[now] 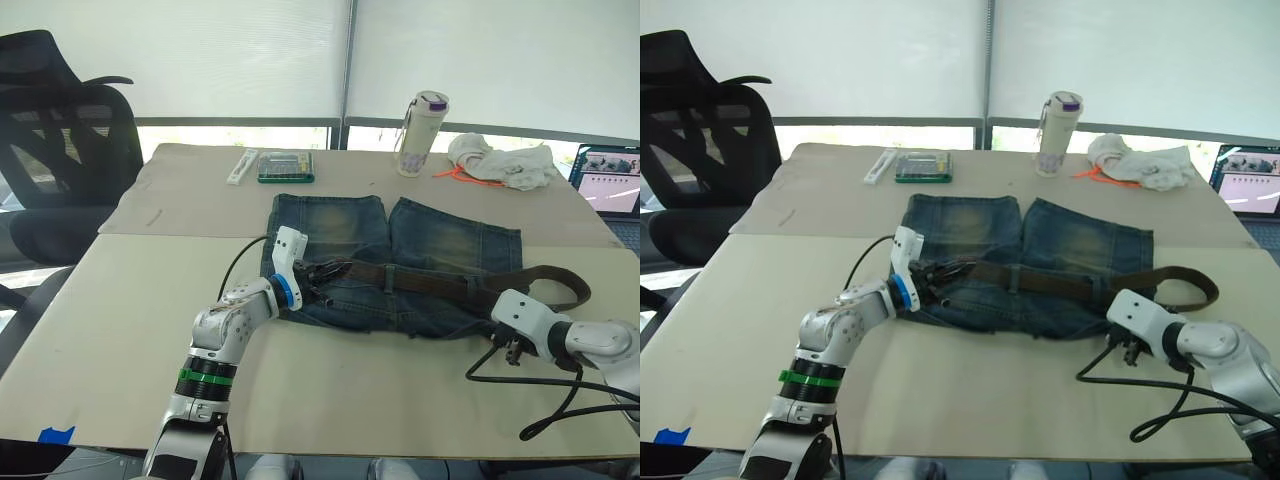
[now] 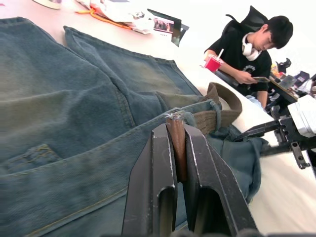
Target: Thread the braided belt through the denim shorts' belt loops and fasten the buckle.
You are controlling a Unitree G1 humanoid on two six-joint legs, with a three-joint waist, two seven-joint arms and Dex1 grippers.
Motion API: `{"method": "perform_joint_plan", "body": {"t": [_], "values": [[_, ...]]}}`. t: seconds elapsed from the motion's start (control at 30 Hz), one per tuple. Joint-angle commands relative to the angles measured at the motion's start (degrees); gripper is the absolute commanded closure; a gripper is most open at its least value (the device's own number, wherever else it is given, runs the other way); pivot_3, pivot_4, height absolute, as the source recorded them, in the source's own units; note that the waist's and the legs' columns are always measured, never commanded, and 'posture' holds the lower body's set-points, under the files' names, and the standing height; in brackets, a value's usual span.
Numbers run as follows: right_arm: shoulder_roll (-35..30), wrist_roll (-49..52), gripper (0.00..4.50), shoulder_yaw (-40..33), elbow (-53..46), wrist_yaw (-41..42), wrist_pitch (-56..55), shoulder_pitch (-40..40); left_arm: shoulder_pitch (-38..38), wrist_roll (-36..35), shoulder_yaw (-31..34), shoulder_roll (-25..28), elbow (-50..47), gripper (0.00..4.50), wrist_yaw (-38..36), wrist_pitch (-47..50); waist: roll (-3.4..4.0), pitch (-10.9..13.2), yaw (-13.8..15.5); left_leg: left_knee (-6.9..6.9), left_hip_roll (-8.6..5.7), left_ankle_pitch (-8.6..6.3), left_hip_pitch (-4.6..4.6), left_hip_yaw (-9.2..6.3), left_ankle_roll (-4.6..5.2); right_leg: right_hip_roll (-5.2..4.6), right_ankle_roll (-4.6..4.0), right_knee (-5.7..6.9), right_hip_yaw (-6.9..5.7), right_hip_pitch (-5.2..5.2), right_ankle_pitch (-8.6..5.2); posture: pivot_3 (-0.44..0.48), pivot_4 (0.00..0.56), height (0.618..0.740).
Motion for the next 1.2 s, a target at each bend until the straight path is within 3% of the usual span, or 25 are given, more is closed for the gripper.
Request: {"method": "perform_joint_plan", "body": {"t": [0.03, 0.47, 0.87, 0.9, 1.07, 1.2], "values": [[-2.08, -2.8, 4.47, -2.83, 2.56, -1.89, 6.93, 1.77, -1.19, 0.01, -0.28, -0.62, -1.57, 4.5, -0.08, -1.24, 0.0, 0.0, 0.51, 0.01, 0.0, 0.0, 0.0, 0.0, 0.0, 0.0, 0.0, 0.0, -0.02, 0.01, 0.0, 0.0, 0.15, 0.737], [-2.94, -3.4, 4.47, -14.92, 4.17, -7.85, 18.78, 12.55, -0.58, -0.07, -0.18, -0.3, -1.95, 4.5, -0.38, -0.93, 0.01, 0.0, 2.2, 0.08, -0.02, -0.01, -0.15, -0.08, 0.02, -0.04, 0.0, -0.03, -0.2, 0.02, 0.0, 0.0, 0.15, 0.737], [-4.55, -5.74, 4.47, -20.19, 5.19, -11.18, 12.31, 15.0, -1.33, -0.25, -0.63, -0.72, -1.35, 4.5, -1.09, -0.69, 0.04, -0.01, 1.79, 0.08, -0.05, -0.01, -0.16, -0.07, 0.06, -0.04, 0.02, -0.01, -0.17, -0.01, -0.01, 0.0, 0.15, 0.737], [-4.69, -5.17, 3.53, -20.82, 5.05, -10.39, 12.81, 15.03, -1.35, -0.22, -0.69, -0.8, -1.36, 4.5, -1.09, -0.7, 0.04, -0.01, 1.68, 0.07, -0.05, -0.01, -0.16, -0.06, 0.06, -0.04, 0.02, -0.01, -0.16, -0.02, -0.01, 0.0, 0.15, 0.737], [-5.34, -3.33, 1.81, -26.11, 5.25, -8.88, 12.66, 14.28, -1.27, -0.5, -0.74, -0.97, -1.94, 4.5, -0.95, -0.32, 0.06, -0.02, 0.76, 0.04, -0.04, -0.01, -0.16, -0.04, 0.06, -0.02, 0.03, -0.01, -0.14, -0.04, -0.02, 0.0, 0.15, 0.737], [-6.27, 6.72, 0.45, -33.3, -3.33, 5.08, 22.05, 17.9, -1.18, -0.79, -0.64, -0.99, -2.28, 4.5, -0.94, -0.01, 0.07, -0.02, 0.55, 0.0, 0.0, -0.01, -0.14, -0.05, 0.06, 0.0, 0.03, -0.02, -0.13, -0.05, -0.02, 0.0, 0.15, 0.737]]}}
